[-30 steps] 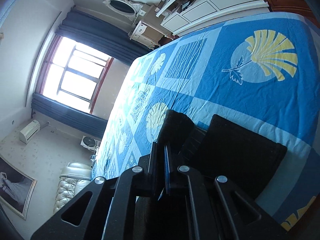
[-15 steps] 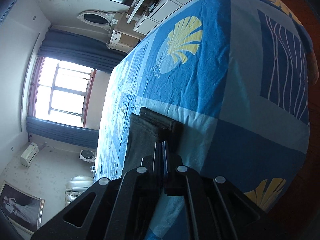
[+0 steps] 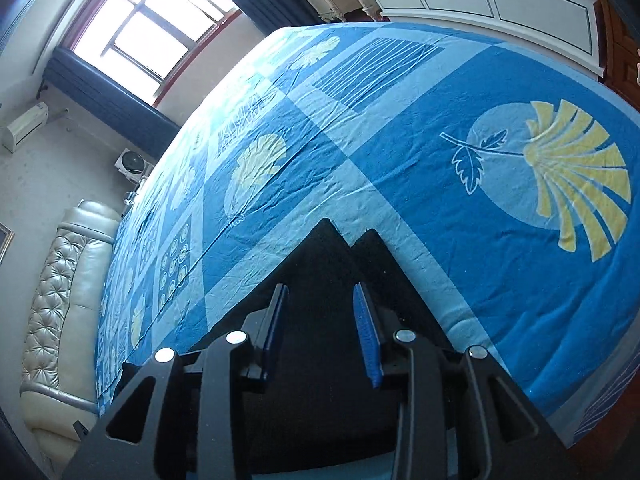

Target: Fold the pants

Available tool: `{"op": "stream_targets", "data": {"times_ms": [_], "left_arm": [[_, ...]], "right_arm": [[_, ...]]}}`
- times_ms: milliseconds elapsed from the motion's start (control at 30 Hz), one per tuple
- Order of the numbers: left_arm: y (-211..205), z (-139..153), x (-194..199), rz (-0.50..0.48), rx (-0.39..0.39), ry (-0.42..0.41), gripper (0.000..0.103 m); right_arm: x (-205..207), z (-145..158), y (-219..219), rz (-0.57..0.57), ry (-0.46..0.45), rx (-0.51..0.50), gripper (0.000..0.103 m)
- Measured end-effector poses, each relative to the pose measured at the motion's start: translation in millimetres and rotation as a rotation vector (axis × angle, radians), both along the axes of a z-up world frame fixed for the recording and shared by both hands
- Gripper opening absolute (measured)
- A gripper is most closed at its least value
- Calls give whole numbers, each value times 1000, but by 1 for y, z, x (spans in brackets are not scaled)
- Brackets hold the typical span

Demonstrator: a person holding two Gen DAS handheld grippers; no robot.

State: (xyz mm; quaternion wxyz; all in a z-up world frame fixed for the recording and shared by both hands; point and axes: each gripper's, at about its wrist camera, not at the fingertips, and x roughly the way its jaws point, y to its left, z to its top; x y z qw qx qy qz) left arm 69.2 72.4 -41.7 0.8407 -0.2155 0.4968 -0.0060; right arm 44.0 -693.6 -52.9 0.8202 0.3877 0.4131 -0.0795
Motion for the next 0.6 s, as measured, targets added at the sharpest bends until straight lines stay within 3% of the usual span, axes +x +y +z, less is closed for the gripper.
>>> {"op": "stream_targets", "data": {"times_ms": [133, 200, 467, 567, 600], "left_arm": [[-1, 0, 1, -3, 11, 4, 96], [-1, -1, 1, -2, 12, 4, 96], [-6, -2, 3, 4, 43, 7, 97], [-7, -2, 3, 6, 48, 7, 97], [-7, -2, 4, 5, 48, 6, 97]], "right_arm": [[8, -3, -8, -8, -8, 6, 35], [13, -4, -10, -5, 15, -7, 43], [23, -15, -12, 62, 47, 40, 49], [20, -17, -11, 87, 55, 41, 47], [19, -16, -7, 101, 70, 17, 39]]}}
